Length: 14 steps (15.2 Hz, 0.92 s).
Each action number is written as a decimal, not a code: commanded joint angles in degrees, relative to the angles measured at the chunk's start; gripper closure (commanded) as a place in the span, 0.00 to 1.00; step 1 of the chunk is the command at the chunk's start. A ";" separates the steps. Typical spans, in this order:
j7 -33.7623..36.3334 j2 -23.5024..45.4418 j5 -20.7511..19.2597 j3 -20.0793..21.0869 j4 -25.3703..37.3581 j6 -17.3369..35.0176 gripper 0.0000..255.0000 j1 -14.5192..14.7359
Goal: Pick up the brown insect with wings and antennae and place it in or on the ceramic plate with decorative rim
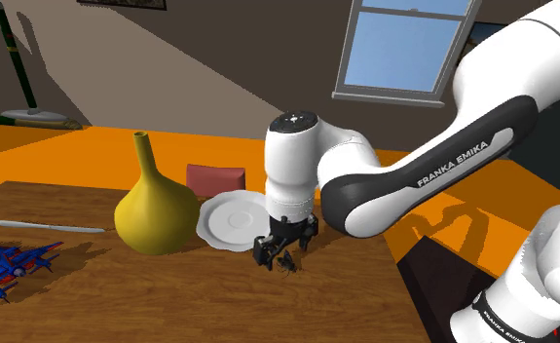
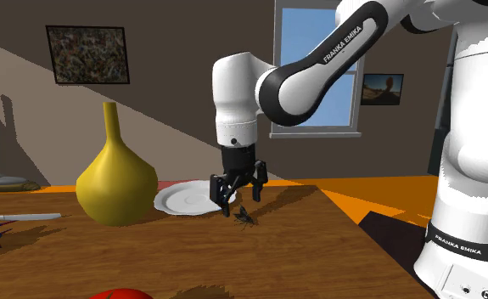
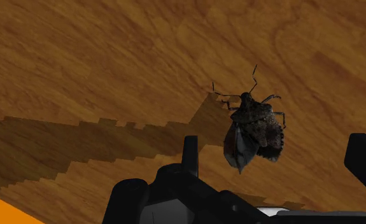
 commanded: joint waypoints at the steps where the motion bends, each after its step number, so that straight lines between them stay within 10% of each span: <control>1: 0.92 1.34 -1.25 -0.17 -0.25 1.25 0.00 0.13; 14: 2.67 3.90 -3.79 -0.81 -1.48 4.33 0.00 0.38</control>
